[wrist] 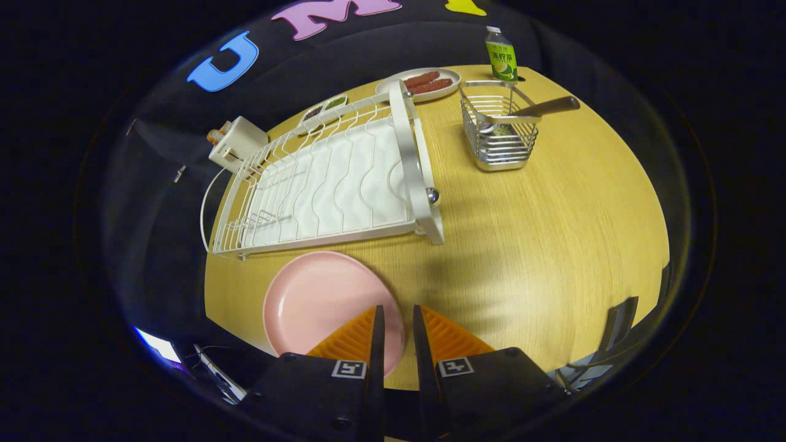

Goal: Take the plate from the dish rack, then take the spoon from the basket and place it into the plate.

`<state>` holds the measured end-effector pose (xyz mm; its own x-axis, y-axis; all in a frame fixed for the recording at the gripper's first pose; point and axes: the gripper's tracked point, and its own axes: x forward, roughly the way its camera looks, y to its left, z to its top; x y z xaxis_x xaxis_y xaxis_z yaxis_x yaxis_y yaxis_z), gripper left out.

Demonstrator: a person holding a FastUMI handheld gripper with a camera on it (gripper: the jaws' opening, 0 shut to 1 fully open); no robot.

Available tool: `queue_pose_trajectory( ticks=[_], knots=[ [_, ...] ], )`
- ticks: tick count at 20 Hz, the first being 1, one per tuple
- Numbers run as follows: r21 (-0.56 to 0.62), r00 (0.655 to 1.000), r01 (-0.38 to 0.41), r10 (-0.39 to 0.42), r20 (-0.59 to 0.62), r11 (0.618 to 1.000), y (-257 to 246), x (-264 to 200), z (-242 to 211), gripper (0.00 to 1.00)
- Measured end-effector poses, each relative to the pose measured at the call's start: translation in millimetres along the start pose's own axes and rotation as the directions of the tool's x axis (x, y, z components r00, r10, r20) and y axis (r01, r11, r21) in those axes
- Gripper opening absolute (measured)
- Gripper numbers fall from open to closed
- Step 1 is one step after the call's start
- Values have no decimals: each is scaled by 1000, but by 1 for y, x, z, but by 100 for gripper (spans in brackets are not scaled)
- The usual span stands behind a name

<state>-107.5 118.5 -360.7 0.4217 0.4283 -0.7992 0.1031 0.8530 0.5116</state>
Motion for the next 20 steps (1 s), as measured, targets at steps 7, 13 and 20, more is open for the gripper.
queue_pose_trajectory(
  ticks=[7,13,20],
  knots=[
    [-144,938,78,-24,346,987,-41,-79,107,27],
    [-210,863,243,-112,492,947,-98,-80,180,27],
    [-288,859,268,-93,503,919,-122,-25,202,25]
  ],
)
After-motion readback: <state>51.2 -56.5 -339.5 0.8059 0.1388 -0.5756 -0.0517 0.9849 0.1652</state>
